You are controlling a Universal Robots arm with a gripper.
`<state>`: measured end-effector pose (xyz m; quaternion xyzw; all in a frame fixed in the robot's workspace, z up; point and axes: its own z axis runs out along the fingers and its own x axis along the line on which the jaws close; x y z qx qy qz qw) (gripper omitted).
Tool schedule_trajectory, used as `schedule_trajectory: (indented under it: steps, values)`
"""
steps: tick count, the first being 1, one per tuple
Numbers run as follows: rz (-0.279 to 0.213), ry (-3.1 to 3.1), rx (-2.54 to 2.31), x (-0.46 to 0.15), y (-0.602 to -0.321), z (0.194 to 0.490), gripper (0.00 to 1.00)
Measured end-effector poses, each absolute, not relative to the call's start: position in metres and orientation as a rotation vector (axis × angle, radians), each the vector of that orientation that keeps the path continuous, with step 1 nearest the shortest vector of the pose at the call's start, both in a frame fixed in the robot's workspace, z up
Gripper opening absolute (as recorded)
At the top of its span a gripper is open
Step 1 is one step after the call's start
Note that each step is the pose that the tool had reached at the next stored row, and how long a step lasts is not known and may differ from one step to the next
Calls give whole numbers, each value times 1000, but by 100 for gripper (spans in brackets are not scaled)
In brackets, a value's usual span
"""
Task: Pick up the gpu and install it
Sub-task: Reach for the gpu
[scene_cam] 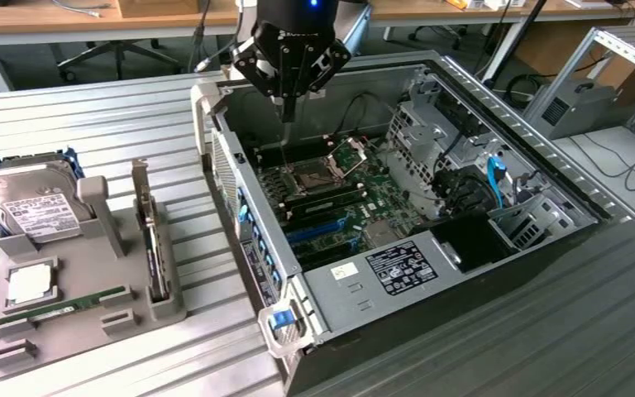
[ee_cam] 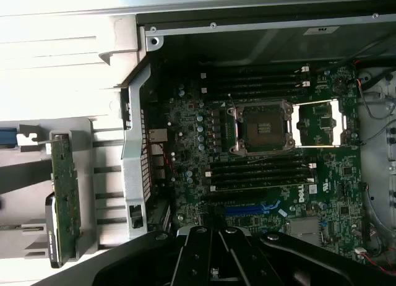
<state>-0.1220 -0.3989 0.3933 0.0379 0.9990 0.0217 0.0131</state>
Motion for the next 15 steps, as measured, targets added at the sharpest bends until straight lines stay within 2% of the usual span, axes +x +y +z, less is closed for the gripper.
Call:
schedule_trajectory:
  steps: [15]
  values:
    - [68, 3112, 119, -163, -399, 393, 11]
